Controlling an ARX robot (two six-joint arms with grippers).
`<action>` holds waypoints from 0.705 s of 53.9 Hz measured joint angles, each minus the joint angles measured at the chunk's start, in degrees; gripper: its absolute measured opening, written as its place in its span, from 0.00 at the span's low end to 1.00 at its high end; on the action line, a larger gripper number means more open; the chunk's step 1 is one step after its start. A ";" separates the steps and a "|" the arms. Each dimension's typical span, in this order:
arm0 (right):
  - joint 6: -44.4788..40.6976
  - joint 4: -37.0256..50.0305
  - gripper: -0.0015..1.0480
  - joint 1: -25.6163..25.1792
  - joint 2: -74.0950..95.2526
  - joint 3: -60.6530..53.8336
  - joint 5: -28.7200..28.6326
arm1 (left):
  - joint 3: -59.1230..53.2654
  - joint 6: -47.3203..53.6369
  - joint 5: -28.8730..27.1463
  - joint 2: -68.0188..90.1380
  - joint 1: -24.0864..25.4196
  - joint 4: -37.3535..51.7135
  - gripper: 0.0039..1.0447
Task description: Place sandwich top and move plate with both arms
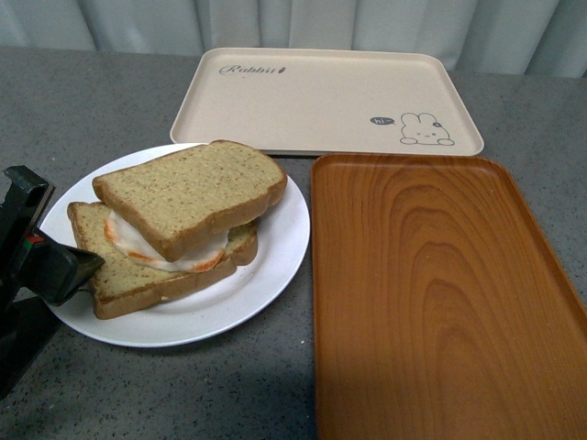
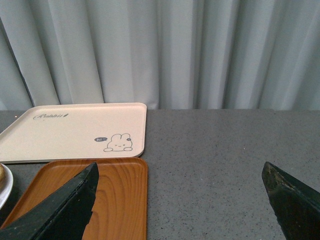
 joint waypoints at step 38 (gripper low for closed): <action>0.00 0.00 0.91 0.00 0.00 0.00 0.00 | 0.04 -3.67 1.86 -5.46 2.86 1.33 0.04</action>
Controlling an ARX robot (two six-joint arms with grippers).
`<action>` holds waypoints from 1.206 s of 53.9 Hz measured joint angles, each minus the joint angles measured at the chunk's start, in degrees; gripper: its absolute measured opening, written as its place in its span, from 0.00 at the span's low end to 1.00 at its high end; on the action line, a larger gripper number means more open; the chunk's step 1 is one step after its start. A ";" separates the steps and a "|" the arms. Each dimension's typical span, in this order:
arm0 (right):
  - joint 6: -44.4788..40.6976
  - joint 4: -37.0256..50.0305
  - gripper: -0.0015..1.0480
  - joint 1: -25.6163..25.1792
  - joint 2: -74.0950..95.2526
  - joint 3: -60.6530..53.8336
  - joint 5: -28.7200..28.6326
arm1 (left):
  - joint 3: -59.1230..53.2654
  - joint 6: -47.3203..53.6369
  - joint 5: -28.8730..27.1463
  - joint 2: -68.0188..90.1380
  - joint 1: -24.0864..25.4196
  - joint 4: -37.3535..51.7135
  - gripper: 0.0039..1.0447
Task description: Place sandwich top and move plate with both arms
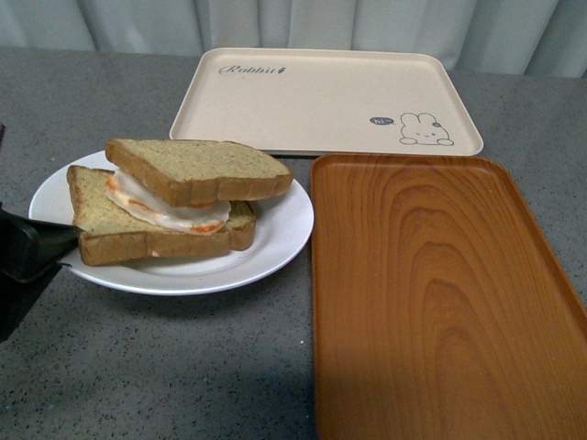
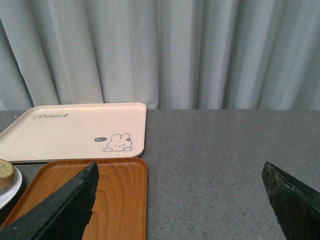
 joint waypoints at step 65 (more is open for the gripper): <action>0.00 0.00 0.91 0.00 0.00 0.00 0.00 | 24.55 2.73 -2.73 12.24 -5.86 -5.27 0.04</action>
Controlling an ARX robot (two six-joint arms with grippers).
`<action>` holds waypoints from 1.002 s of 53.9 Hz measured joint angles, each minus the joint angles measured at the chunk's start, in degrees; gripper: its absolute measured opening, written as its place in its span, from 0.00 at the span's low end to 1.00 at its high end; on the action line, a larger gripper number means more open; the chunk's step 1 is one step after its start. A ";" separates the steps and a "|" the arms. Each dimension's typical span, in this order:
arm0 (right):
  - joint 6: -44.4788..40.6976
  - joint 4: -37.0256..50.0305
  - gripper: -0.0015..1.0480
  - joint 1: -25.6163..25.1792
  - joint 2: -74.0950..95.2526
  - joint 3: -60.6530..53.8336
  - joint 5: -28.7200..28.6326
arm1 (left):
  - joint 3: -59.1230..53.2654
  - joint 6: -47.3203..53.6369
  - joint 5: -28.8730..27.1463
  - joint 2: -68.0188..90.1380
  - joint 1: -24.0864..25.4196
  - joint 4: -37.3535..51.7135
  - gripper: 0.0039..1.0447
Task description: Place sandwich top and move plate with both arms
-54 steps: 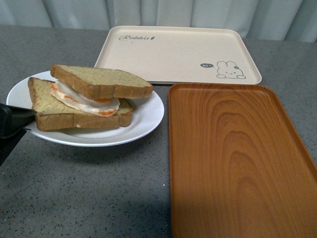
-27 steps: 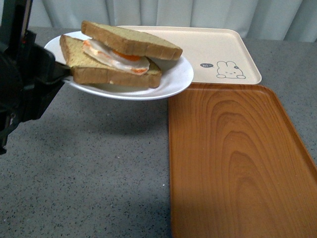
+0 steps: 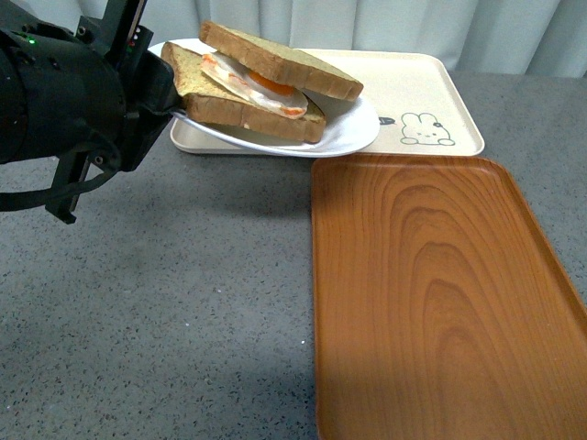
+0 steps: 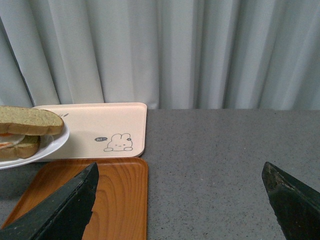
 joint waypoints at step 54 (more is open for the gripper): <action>0.00 0.00 0.91 0.00 0.00 0.00 0.00 | 14.08 3.48 0.96 13.84 0.87 -1.11 0.04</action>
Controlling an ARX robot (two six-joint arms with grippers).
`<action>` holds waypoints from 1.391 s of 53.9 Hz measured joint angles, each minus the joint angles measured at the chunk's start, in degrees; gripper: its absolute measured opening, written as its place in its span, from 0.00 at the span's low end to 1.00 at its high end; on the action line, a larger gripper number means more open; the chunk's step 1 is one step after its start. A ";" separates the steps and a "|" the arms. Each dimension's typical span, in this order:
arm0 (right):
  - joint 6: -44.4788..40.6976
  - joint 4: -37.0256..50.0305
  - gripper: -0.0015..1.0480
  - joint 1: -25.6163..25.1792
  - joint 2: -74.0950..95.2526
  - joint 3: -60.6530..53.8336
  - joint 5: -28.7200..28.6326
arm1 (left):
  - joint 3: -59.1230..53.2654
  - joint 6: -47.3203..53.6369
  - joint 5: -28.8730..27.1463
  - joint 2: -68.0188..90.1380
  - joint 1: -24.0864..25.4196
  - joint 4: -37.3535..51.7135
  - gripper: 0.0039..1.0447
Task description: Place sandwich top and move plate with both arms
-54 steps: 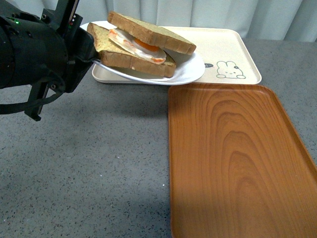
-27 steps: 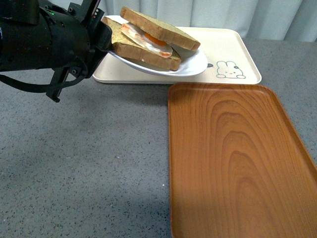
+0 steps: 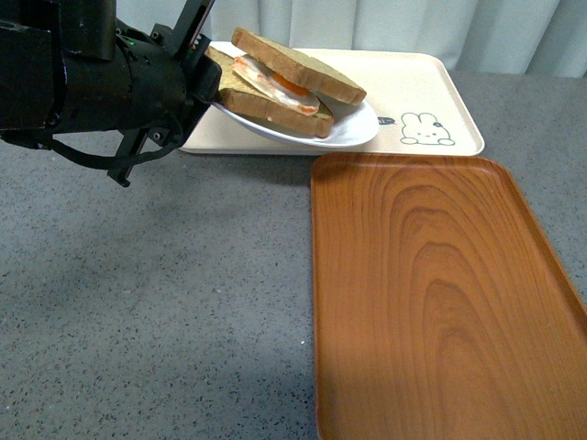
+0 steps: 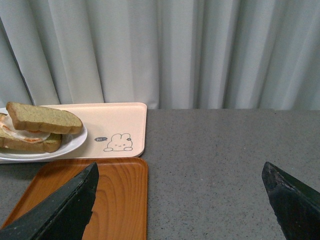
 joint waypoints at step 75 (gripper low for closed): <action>0.00 0.00 0.91 0.00 0.00 0.00 0.00 | 2.64 6.29 -3.34 5.11 5.60 -7.74 0.95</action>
